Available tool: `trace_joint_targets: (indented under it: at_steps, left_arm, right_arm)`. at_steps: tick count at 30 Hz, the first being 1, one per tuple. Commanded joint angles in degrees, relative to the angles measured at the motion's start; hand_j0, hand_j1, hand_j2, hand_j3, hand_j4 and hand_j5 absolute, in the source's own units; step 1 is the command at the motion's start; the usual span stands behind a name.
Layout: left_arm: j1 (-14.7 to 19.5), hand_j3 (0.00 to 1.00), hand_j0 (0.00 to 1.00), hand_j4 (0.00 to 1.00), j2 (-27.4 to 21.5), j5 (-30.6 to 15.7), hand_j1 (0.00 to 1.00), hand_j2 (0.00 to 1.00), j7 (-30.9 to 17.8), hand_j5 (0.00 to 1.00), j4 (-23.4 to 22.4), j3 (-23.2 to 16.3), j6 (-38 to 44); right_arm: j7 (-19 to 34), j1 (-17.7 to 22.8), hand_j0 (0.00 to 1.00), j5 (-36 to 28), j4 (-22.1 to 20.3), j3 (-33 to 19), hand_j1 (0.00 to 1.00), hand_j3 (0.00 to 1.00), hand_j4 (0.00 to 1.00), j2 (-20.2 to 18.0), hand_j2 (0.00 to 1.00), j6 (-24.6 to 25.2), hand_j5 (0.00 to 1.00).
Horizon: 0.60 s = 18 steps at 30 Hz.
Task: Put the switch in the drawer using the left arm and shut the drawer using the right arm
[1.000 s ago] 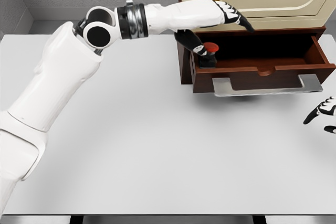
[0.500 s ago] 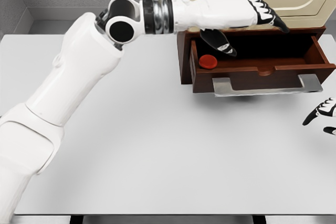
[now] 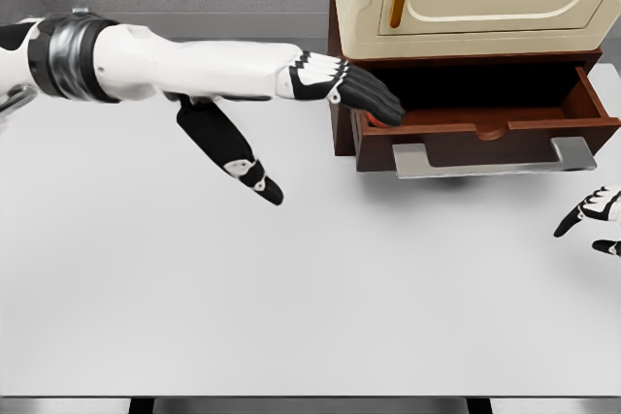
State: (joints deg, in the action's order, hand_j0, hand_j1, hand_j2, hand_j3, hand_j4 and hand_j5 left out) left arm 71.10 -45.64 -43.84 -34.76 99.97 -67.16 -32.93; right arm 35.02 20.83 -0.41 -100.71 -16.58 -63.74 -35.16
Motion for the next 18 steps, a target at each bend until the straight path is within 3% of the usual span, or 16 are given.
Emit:
trace_joint_targets:
  at_steps: [1,3,6,15,18]
  left_arm:
    - [0.0,1.00,1.00,1.00,-1.0,-13.4,1.00,1.00,-0.2,1.00,1.1,-2.8,7.8]
    - [1.8,1.00,1.00,1.00,2.1,-13.6,1.00,1.00,-0.2,1.00,1.1,-1.6,26.0]
    - [1.7,1.00,1.00,1.00,4.6,-13.1,1.00,1.00,1.1,1.00,1.1,0.4,39.9]
    - [1.2,1.00,1.00,1.00,4.4,-12.9,1.00,1.00,1.9,1.00,1.1,0.2,41.3]
    - [1.0,1.00,1.00,1.00,6.4,-12.1,1.00,1.00,5.1,1.00,0.7,0.4,43.4]
  right_arm:
    - [0.0,0.0,0.62,-0.4,0.0,0.1,0.62,0.62,0.62,-0.1,0.62,0.2,0.62]
    - [0.0,0.1,0.62,-0.4,0.0,0.1,0.62,0.62,0.62,-0.1,0.62,0.2,0.62]
    - [0.0,-0.1,0.61,-0.5,0.0,0.1,0.61,0.61,0.61,-0.1,0.61,0.2,0.61]
    - [0.0,0.2,0.61,-0.5,0.1,0.8,0.61,0.61,0.61,-0.1,0.61,0.2,0.61]
    - [0.0,0.2,0.61,-0.5,0.1,0.9,0.61,0.61,0.61,0.0,0.61,0.2,0.61]
